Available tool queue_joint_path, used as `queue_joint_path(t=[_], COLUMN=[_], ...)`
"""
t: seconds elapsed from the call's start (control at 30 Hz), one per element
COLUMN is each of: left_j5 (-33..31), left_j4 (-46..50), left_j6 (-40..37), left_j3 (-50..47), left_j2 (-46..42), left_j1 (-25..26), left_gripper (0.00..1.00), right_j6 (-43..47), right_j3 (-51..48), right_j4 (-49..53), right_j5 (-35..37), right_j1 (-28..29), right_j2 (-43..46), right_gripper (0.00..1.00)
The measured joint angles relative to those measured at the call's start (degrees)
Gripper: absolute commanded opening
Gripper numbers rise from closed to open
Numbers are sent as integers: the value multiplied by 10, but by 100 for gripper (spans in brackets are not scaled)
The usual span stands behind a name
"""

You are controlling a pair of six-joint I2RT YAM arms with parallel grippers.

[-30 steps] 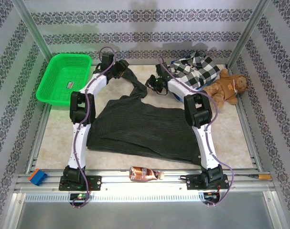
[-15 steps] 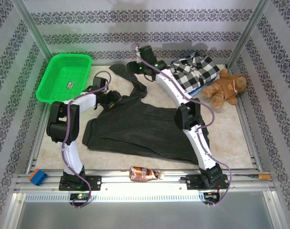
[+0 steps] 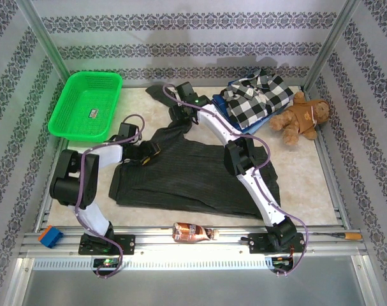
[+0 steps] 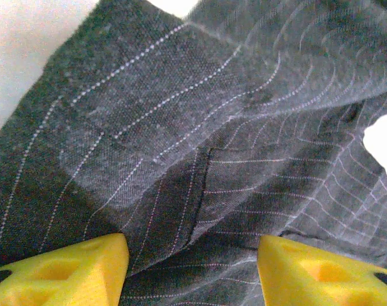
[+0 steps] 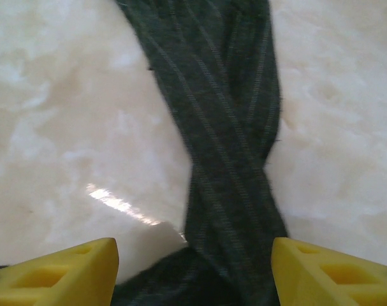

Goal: Fold and stack the long sleeve shirts

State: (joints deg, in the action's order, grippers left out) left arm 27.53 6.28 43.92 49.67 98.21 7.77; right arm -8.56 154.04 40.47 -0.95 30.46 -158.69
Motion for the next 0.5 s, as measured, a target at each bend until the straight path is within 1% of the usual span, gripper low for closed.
queue_joint_path(t=[0.1, 0.2, 0.33, 0.5], left_j5=[13, 23, 30, 45], left_j4=[-5, -5, 10, 28], left_j6=[0, -2, -10, -17], left_j3=[-40, -58, -61, -94], left_j2=[-32, -47, -54, -86], left_j1=[0, 0, 0, 1], left_gripper=[58, 58, 58, 57], right_j6=[-1, -4, -17, -48], right_j3=[7, 21, 30, 28], right_j4=[0, -2, -4, 1], right_j5=[1, -6, -29, -67], right_j1=[-2, -2, -2, -2], right_j2=[-2, -4, -4, -4], right_gripper=[65, 65, 64, 64])
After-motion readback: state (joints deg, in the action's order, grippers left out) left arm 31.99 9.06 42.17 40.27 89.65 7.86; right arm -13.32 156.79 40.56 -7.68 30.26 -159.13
